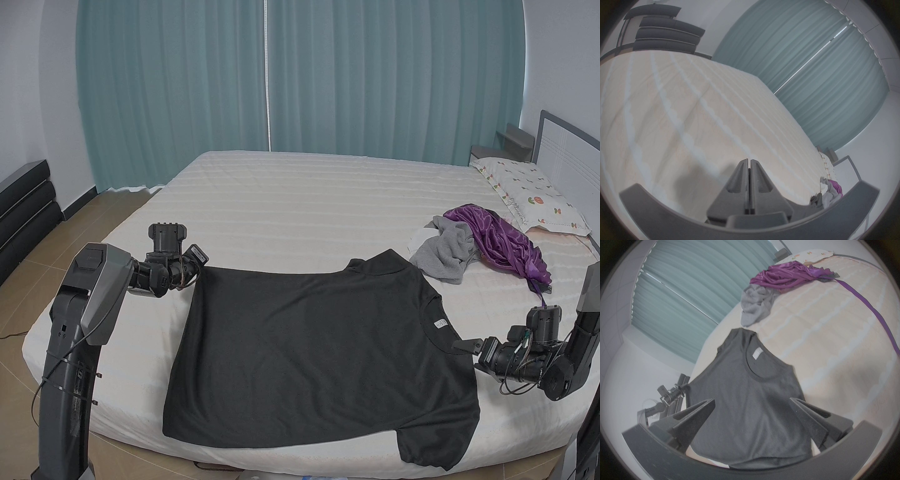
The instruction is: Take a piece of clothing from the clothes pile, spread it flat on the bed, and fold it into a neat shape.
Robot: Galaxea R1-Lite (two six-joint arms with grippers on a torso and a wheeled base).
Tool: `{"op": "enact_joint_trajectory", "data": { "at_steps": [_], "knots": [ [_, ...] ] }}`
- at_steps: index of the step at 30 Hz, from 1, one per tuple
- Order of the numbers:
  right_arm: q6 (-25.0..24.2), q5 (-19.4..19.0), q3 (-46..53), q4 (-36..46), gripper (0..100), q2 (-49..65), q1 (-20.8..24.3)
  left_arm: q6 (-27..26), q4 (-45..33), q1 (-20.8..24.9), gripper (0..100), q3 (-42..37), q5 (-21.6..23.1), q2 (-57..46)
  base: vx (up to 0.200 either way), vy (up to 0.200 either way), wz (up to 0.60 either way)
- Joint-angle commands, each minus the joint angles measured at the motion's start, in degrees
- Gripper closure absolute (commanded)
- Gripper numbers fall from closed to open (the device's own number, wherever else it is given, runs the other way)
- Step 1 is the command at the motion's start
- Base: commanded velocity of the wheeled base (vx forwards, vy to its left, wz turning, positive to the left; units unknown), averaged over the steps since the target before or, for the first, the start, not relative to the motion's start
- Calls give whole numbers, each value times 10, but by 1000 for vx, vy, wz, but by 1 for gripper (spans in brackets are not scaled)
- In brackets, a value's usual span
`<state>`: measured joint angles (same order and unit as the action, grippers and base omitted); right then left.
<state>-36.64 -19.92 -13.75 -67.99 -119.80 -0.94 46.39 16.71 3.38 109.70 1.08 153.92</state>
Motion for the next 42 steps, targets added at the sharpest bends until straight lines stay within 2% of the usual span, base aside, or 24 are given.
{"op": "enact_joint_trajectory", "data": {
  "at_steps": [1, 5, 9, 10, 11, 12, 15, 17, 19, 22, 26, 31, 34, 42],
  "knots": [
    [-26, 3, -22, -29, 0, -8, 9, -1, -3, -7, 100, 49, -17, 19, 0, 0, 0],
    [-30, 22, -80, -24, 0, -32, 26, -5, -1, -7, 100, 49, -18, 17, 0, 0, 0],
    [-26, 52, -150, -13, 0, -64, 45, -16, 2, -8, 100, 49, -18, 17, 0, 0, 0],
    [-26, 73, -195, 1, 0, -78, 55, -22, 3, -9, 100, 49, -18, 16, 0, 0, 0],
    [-26, 73, -195, 1, 0, -78, 55, -22, 3, -9, 100, 49, -18, 16, 0, 0, 0],
    [-25, 97, -269, 45, 0, -96, 67, -22, 2, -9, 100, 49, -18, 14, 0, 0, 0],
    [-25, 107, -385, 136, 0, -133, 82, -22, 2, -6, 100, 49, -19, 14, 0, 0, 0],
    [-25, 109, -418, 158, 0, -149, 87, -22, 2, -5, 100, 49, -20, 14, 0, 0, 0],
    [-21, 132, -530, 209, 0, -208, 98, -22, 0, -4, 100, 49, -26, 13, 0, 0, 0],
    [-19, 161, -624, 269, 0, -255, 108, -22, -3, -4, 100, 49, -39, 11, 0, 0, 0],
    [-18, 180, -739, 343, 0, -305, 107, -20, -5, -5, 100, 44, -42, 4, 0, 0, 0],
    [-14, 194, -824, 378, 0, -350, 96, -18, -5, -5, 100, 39, -42, 2, 0, 0, 0],
    [4, 198, -870, 390, 0, -375, 81, -18, -5, -5, 100, 38, -42, 2, 0, 0, 0],
    [7, 204, -895, 397, 0, -396, 70, -17, -4, -3, 100, 35, -42, 4, 0, 0, 0]
  ]
}}
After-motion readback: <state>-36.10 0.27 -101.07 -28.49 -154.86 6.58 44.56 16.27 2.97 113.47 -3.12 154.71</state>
